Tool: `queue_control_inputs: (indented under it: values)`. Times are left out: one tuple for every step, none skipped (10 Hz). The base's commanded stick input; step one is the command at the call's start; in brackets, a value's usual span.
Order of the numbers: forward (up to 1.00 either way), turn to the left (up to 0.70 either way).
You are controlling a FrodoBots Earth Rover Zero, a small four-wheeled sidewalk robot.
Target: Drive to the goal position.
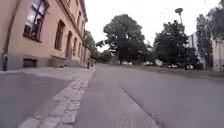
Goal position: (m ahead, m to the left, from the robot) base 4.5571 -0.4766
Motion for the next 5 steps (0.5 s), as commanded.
queue_control_inputs:
  values:
    - [0.45,-0.25]
    - [0.45,-0.25]
    - [0.45,-0.25]
    - [0.45,-0.25]
    - [0.45,-0.25]
